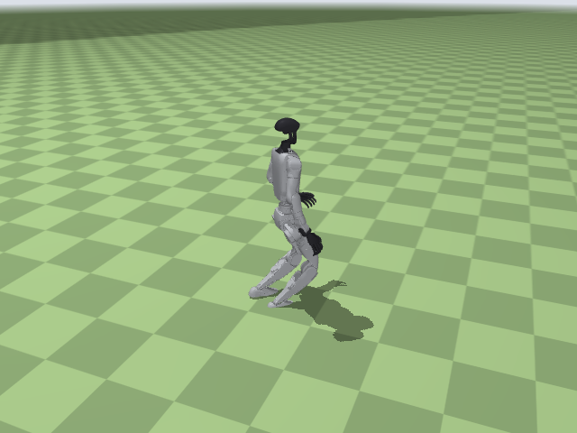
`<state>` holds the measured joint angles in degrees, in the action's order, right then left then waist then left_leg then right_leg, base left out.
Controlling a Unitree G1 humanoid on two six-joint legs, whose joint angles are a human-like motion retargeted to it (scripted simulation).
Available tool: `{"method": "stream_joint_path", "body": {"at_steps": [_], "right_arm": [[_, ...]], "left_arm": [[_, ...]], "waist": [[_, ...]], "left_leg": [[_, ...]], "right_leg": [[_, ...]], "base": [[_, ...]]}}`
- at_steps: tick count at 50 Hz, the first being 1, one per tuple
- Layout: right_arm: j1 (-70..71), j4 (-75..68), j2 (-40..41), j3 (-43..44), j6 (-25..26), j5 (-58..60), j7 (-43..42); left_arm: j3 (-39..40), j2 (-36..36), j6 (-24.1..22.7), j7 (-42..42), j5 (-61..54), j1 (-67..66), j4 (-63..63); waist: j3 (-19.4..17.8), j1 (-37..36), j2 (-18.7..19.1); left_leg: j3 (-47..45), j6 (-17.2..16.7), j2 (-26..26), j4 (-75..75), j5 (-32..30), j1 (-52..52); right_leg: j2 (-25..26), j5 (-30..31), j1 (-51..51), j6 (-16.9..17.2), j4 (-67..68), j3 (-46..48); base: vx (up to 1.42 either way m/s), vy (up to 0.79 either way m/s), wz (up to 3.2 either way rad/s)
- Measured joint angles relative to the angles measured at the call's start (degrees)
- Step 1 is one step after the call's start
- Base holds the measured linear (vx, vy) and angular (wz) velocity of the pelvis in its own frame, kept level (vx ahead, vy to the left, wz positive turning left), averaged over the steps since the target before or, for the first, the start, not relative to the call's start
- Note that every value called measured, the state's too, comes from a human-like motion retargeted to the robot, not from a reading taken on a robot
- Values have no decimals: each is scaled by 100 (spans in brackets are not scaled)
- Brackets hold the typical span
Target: Run
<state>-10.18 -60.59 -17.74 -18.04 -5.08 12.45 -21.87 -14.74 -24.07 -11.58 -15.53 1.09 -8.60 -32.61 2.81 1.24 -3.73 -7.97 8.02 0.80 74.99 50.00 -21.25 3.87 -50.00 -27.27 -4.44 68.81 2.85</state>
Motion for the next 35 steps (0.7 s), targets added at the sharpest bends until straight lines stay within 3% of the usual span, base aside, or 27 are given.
{"method": "stream_joint_path", "body": {"at_steps": [4, 7, 12, 17, 22, 26, 30, 32, 35], "right_arm": [[519, 436, -107, -189, 46, 336, -413], [918, 1010, -230, -241, 55, 513, -724], [1238, 2216, -408, -182, -60, 535, -924], [1278, 2825, -462, -148, -194, 489, -857], [1038, 2453, -366, -273, -225, 465, -700], [818, 1552, -249, -399, -99, 504, -669], [452, 679, -249, -414, -24, 491, -487], [183, 442, -313, -379, -36, 393, -347], [-207, 364, -396, -276, -86, 204, -219]], "left_arm": [[78, 37, 88, -116, 75, -288, -206], [132, 107, 202, -93, 143, -658, -479], [209, 93, 261, 180, 96, -1460, -678], [200, 97, 233, 427, -11, -1882, -502], [-6, 125, 174, 237, 35, -1538, -1], [-192, 19, 122, -203, 167, -664, 521], [-140, -171, 139, -565, 260, 277, 1148], [-44, -190, 112, -652, 218, 510, 1474], [53, -144, 0, -683, 88, 535, 1823]], "waist": [[-170, -535, 528], [-144, -821, 583], [107, -923, 164], [357, -645, -364], [289, 5, -853], [222, 737, -1131], [210, 1243, -1150], [214, 1294, -1020], [212, 1210, -685]], "left_leg": [[187, 53, 1406, 2128, -223, -958], [368, 134, 1704, 2619, -231, -1770], [206, 141, 1008, 1516, -188, -2383], [-169, 198, -99, 135, -241, -2002], [-513, 507, -1226, -644, -115, -1130], [-564, 698, -1863, -1193, 0, -655], [-474, 698, -2090, -1732, 0, -117], [-435, 659, -2030, -1862, 0, 268], [-345, 330, -1583, -1738, -152, 777]], "right_leg": [[922, 0, 135, -280, -317, 182], [1163, 0, 227, -263, -574, 135], [712, 147, 433, 107, -750, 2], [-251, 306, 404, 517, -206, -30], [-1583, 882, -12, 832, 1622, -92], [-2418, 1312, -1089, 741, 3260, -419], [-2441, 1368, -2110, 663, 3697, -799], [-2170, 1345, -2273, 692, 3431, -818], [-1589, 1303, -2015, 712, 2664, -536]], "base": [[5, -11, -74], [7, -5, -45], [8, 3, -2], [7, 7, 28], [2, 8, 34], [-4, 3, 47], [1, 1, 12], [10, 3, -47], [13, -3, -70]]}}
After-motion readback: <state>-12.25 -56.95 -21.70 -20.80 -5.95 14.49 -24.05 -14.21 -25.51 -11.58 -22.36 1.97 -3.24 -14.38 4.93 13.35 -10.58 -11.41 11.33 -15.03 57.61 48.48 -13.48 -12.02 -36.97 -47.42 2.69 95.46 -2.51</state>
